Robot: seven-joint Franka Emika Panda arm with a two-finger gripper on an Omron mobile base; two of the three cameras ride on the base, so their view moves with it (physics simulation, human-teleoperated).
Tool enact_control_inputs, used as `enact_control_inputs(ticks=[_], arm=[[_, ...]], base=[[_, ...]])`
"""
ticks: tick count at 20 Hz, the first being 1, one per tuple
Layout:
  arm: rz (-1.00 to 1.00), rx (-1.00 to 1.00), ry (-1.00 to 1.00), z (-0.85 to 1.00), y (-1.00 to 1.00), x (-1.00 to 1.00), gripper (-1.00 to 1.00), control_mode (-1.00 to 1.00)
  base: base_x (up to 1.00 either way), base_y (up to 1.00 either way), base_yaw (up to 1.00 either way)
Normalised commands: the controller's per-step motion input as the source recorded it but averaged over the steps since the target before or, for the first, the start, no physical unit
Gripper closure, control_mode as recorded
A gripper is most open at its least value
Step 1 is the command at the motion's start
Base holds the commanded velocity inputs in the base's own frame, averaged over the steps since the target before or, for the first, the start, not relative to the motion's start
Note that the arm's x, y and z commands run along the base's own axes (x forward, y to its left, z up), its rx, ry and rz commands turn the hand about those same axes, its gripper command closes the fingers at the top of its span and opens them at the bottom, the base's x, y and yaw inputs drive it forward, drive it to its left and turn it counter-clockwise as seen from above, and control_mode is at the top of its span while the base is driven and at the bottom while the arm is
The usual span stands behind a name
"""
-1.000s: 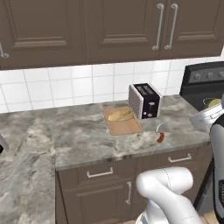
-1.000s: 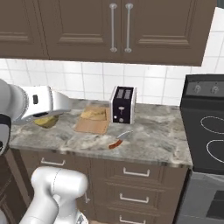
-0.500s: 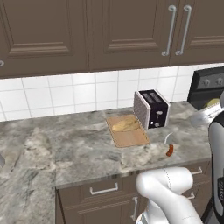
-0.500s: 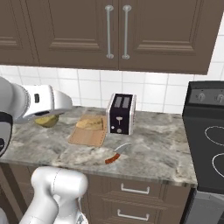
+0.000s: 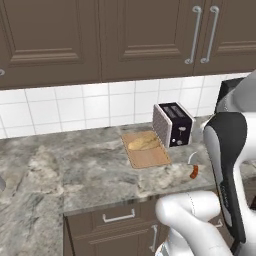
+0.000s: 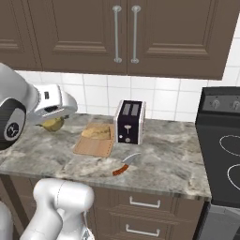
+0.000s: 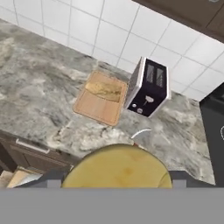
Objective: Retrieve the sausage and cheese from the fridge and place them on the cutting board on the counter.
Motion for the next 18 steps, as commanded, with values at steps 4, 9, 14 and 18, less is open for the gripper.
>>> enact_control_inputs(ticks=[4, 9, 14, 18], arm=[[0.24, 0.0, 0.13, -0.52, 0.28, 0.8, 1.0, -1.0], [0.26, 0.0, 0.17, -0.53, 0.1, 0.89, 1.0, -1.0], [0.11, -0.03, 0.17, -0.48, 0.01, 0.84, 1.0, -1.0], [0.04, -0.08, 0.08, -0.61, -0.03, 0.9, 1.0, -1.0]], base=[[0.0, 0.0, 0.0], [0.0, 0.0, 0.0], [0.0, 0.0, 0.0], [0.0, 0.0, 0.0]])
